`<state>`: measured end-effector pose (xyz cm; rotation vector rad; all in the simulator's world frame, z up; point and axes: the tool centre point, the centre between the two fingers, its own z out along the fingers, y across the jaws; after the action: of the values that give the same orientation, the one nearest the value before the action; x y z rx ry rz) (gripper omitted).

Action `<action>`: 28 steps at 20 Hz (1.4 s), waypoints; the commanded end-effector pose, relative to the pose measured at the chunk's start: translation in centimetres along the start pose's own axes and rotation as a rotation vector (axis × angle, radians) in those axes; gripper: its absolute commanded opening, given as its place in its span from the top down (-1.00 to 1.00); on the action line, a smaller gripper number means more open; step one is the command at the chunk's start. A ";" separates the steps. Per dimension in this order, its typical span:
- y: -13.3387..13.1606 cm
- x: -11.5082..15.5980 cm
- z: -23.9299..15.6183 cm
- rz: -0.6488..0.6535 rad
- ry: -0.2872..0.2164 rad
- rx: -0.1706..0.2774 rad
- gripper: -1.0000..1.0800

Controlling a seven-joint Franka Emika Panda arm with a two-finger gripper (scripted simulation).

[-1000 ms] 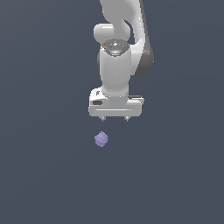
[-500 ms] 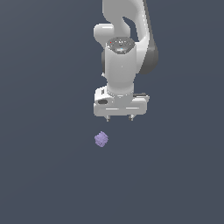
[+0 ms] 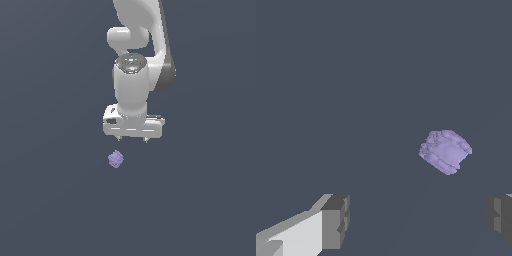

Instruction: Pick up the object and move it to a goal position.

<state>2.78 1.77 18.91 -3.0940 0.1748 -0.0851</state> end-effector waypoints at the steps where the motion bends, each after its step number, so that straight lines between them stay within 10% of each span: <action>1: 0.7 0.2 0.9 0.058 -0.005 -0.003 -0.92; 28: 7.8 1.4 9.3 0.613 -0.037 -0.059 -0.92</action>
<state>3.78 -5.71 9.36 -2.9391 1.1085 0.0004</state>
